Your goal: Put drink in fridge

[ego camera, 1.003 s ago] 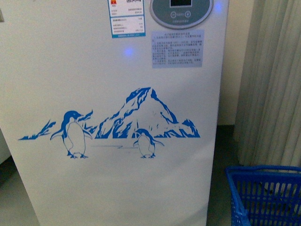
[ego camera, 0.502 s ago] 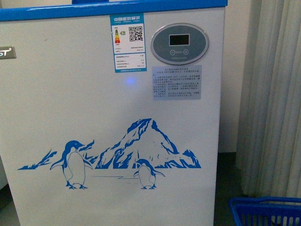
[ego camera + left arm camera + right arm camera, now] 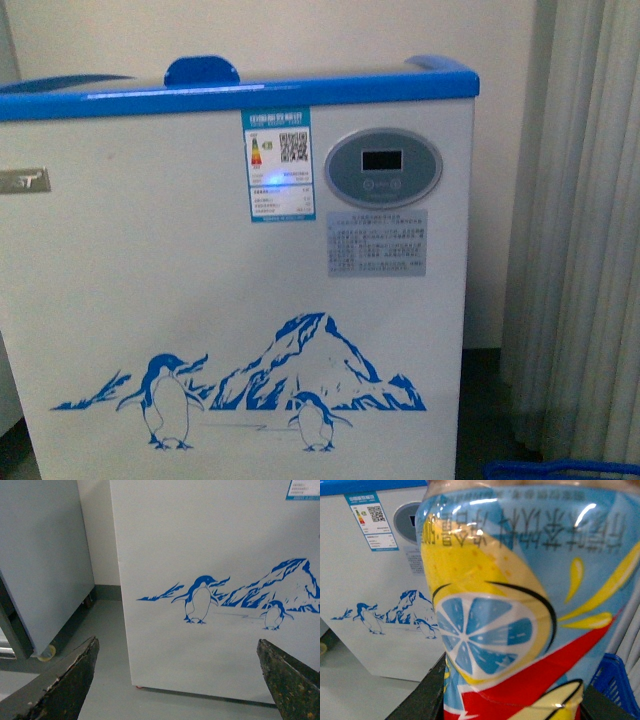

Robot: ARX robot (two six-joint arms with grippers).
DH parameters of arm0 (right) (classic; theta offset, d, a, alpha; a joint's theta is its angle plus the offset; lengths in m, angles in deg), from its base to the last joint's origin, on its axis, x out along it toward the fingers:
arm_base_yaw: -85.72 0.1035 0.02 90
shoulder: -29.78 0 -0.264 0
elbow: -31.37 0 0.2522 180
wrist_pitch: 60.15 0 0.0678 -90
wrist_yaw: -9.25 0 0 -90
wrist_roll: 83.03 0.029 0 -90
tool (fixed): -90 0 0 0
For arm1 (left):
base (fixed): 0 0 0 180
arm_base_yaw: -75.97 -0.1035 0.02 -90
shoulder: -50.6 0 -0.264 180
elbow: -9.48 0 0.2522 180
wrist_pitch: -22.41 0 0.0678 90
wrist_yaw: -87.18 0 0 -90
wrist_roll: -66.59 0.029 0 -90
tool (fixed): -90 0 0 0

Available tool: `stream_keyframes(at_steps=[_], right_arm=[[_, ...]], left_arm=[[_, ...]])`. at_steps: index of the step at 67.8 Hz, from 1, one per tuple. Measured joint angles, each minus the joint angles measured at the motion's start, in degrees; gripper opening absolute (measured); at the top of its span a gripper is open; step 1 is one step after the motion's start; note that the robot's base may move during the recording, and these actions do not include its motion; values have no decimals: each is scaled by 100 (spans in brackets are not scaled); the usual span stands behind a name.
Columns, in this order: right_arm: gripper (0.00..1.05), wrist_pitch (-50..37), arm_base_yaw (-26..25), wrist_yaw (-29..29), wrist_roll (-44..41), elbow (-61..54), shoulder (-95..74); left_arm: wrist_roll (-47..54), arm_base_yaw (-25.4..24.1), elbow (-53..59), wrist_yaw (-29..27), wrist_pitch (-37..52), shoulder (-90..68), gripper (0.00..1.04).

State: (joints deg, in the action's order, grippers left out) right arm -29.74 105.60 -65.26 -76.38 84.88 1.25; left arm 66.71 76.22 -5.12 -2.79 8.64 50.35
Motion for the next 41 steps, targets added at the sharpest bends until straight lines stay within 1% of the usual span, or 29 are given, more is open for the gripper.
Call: stream_keyframes(at_steps=[41], right_arm=[[38, -2, 4, 0, 0, 2, 13]], left_arm=[[0, 0, 0, -2, 0, 0, 97]])
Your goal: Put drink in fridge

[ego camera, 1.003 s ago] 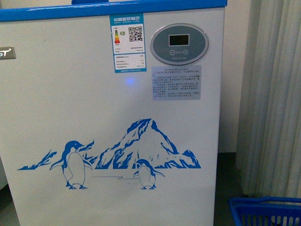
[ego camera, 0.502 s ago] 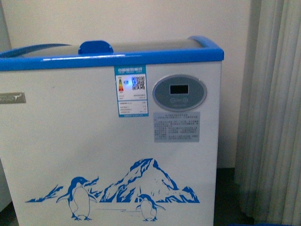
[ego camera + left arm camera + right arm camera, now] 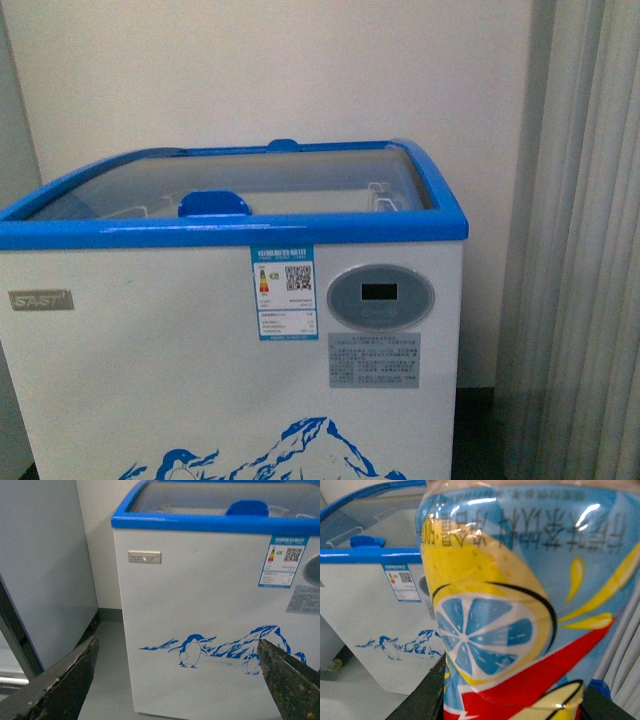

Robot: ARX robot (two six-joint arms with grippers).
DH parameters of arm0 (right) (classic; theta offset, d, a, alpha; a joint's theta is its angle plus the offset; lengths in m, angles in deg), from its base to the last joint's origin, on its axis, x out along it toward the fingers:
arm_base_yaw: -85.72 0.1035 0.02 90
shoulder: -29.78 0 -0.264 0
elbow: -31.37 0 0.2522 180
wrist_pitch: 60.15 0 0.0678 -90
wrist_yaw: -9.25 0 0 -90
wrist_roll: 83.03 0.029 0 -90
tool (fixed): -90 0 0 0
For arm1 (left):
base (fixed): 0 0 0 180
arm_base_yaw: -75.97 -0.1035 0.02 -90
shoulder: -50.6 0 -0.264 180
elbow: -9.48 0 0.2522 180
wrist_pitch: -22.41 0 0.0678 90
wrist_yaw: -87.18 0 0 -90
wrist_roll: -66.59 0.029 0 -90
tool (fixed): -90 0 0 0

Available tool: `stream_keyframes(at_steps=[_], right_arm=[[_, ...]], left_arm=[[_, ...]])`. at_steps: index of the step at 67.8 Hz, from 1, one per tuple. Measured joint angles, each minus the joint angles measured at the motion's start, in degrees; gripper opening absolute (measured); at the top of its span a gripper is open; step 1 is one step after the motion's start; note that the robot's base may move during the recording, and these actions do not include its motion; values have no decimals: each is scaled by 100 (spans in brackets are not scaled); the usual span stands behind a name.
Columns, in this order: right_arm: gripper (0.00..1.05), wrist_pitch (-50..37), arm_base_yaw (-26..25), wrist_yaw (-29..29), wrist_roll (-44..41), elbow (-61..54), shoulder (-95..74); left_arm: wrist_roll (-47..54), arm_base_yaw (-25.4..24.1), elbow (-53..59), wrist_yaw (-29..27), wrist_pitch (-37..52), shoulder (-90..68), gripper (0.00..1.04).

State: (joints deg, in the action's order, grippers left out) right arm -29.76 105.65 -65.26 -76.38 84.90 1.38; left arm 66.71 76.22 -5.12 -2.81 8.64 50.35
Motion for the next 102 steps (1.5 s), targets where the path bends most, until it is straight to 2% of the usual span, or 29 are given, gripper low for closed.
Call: stream_keyframes(at_steps=[17, 21, 25, 31, 39, 47, 52, 58, 65, 72, 75, 80, 91, 102], right_arm=[[38, 0, 0, 0, -2, 11, 4], [38, 0, 0, 2, 0, 11, 4], [38, 0, 0, 2, 0, 11, 4], [38, 0, 0, -2, -2, 11, 4], [38, 0, 0, 0, -2, 11, 4], [38, 0, 0, 0, -2, 11, 4], [38, 0, 0, 0, -2, 11, 4], [38, 0, 0, 0, 0, 11, 4], [38, 0, 0, 0, 0, 11, 4], [38, 0, 0, 0, -2, 11, 4], [38, 0, 0, 0, 0, 11, 4], [38, 0, 0, 0, -2, 11, 4], [38, 0, 0, 0, 0, 11, 4], [38, 0, 0, 0, 0, 11, 4]], left_arm=[[-28, 0, -2, -11, -9, -7, 97], [-656, 42, -299, -160, -767, -402, 97], [-1266, 70, -511, -192, -1023, -1036, 97], [-1648, 61, -623, 13, -426, -2002, 97], [-1475, 11, -1121, 402, 1062, -3578, 97], [-422, 83, -2135, 826, 2677, -5418, 97], [319, 192, -2806, 1196, 3182, -6332, 97], [1611, 345, -3753, 1679, 3261, -7364, 97], [3040, 498, -4734, 2144, 3062, -8275, 97], [5082, 678, -5825, 2870, 2210, -9138, 97], [6059, 734, -6234, 2896, 1784, -9484, 97], [6990, 748, -6749, 2885, 1384, -9969, 97], [7906, 704, -7593, 2804, 898, -10743, 97], [8177, 651, -8327, 2669, 807, -11357, 97]])
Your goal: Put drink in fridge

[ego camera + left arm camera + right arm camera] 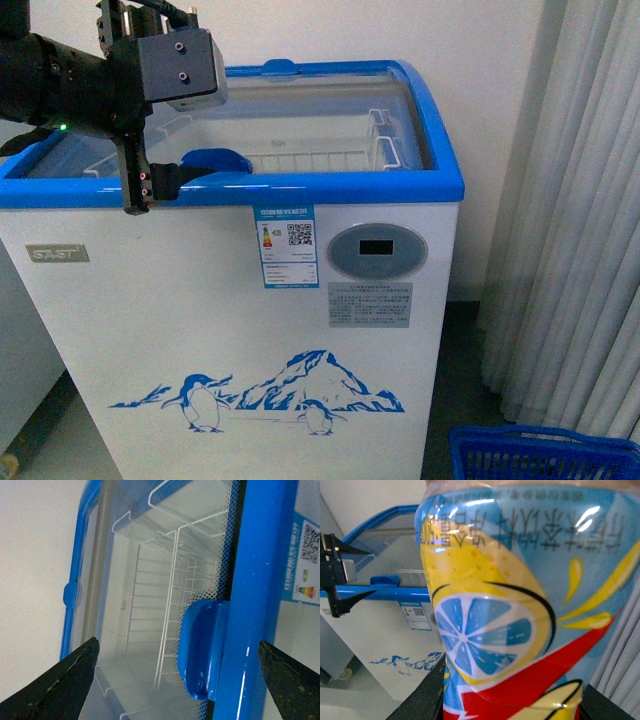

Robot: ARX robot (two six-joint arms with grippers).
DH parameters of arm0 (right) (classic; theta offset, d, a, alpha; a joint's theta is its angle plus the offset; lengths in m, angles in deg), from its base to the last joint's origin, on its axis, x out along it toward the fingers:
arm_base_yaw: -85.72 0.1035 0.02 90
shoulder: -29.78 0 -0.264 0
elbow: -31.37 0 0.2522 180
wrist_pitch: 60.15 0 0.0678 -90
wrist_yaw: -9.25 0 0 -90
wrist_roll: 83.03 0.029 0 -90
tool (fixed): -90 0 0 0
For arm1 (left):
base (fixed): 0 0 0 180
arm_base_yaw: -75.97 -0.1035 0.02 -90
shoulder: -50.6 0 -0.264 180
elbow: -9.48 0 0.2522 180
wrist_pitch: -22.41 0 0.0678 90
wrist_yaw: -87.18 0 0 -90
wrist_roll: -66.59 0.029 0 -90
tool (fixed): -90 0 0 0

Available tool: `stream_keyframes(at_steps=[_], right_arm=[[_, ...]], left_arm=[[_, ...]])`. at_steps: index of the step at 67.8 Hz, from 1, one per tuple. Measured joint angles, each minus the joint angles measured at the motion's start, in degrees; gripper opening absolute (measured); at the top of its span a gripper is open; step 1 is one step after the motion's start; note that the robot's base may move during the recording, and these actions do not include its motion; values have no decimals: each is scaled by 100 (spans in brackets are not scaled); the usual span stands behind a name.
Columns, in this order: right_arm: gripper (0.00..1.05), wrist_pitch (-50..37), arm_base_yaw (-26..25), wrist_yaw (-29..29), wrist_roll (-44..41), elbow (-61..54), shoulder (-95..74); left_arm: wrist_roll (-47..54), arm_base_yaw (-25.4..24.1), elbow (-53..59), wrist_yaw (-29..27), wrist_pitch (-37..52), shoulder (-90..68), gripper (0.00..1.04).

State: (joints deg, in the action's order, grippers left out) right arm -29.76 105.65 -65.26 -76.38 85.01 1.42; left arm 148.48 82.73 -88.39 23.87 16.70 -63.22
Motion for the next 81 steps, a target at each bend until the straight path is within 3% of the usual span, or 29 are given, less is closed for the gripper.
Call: stream_keyframes(at_steps=[24, 41, 48, 56, 76, 81], right_arm=[[38, 0, 0, 2, 0, 0, 0], [38, 0, 0, 0, 0, 0, 0], [38, 0, 0, 0, -2, 0, 0], [38, 0, 0, 2, -2, 0, 0], [38, 0, 0, 2, -2, 0, 0], [38, 0, 0, -2, 0, 0, 0]], left_arm=[[42, -4, -1408, -87, -254, -1069, 97], [-39, 28, -3536, -275, -916, -2240, 97], [-282, 68, -5239, -710, -1416, -3163, 97], [-669, 85, -6277, -1080, -1526, -3762, 97], [-1696, 149, -7455, -2391, -616, -4489, 97], [-2398, 120, -7829, -3093, -358, -4446, 97]])
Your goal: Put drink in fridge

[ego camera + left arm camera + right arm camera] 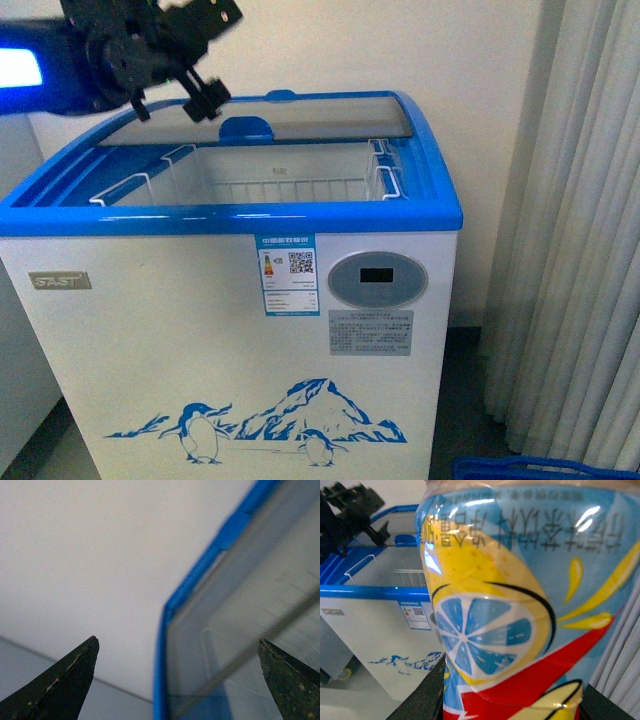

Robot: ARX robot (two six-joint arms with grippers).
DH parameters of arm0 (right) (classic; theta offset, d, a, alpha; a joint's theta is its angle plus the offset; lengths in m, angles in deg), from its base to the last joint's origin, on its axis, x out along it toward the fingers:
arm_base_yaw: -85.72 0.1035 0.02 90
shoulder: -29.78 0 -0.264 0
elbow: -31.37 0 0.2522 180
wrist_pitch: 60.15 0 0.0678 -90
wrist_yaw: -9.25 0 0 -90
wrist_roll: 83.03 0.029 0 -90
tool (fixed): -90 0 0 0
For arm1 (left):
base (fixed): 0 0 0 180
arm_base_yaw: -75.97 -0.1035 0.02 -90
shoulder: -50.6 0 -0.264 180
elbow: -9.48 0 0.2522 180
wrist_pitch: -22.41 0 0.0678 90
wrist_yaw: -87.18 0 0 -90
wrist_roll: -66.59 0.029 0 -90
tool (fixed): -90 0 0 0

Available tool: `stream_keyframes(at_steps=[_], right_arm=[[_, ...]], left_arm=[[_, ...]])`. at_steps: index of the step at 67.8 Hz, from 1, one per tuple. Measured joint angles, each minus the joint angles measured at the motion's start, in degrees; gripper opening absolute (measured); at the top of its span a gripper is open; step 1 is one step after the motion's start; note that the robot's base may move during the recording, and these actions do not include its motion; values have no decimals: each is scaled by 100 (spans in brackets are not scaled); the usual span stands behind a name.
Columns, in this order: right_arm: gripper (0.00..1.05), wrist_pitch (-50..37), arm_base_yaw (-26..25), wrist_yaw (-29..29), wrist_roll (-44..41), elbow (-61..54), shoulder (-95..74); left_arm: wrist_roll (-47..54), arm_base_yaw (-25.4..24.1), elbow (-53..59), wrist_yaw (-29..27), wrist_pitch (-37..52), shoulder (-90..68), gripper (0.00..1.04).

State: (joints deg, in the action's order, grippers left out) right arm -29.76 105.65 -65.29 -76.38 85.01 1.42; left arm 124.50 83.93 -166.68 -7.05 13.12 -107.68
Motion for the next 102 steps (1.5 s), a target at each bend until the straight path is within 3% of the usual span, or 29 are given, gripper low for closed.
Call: stream_keyframes(at_steps=[4, 12, 16, 23, 38, 42, 48, 55, 60, 67, 80, 90, 102], right_arm=[[38, 0, 0, 2, 0, 0, 0], [38, 0, 0, 2, 0, 0, 0], [38, 0, 0, 2, -2, 0, 0], [38, 0, 0, 0, -2, 0, 0], [38, 0, 0, 2, 0, 0, 0], [38, 0, 0, 2, 0, 0, 0], [38, 0, 0, 0, 0, 0, 2], [38, 2, -2, 37, -4, 0, -2], [38, 1054, -98, 81, -645, 472, -485], [38, 1423, -383, -192, -1897, 966, -1235], [38, 186, -396, -326, -4494, 2094, -3348], [38, -85, -157, -120, -6487, 3464, -5482], [38, 57, 190, 328, -7307, 5414, -7444]], left_arm=[[-575, -33, -260, -487, -229, 212, 97], [-1751, -87, -258, -734, -800, 568, 97], [-3185, -101, 1338, -564, -629, 1569, 97], [-4666, -76, 3838, -155, 46, 3150, 97], [-6190, 120, 8480, 400, 815, 6642, 96], [-6083, 164, 9980, -138, 1843, 7606, 86], [-5965, 26, 11656, -214, 2802, 8649, 74], [-5901, -439, 13560, 203, 2756, 10120, 57], [-5884, -730, 14664, 317, 2610, 11121, 45], [-5875, -778, 15191, 387, 2575, 11680, 31], [-5858, -778, 15477, 428, 2461, 12150, 3], [-5840, -778, 15680, 426, 2262, 12544, 3], [-5840, -778, 15857, 424, 1991, 12985, 3]])
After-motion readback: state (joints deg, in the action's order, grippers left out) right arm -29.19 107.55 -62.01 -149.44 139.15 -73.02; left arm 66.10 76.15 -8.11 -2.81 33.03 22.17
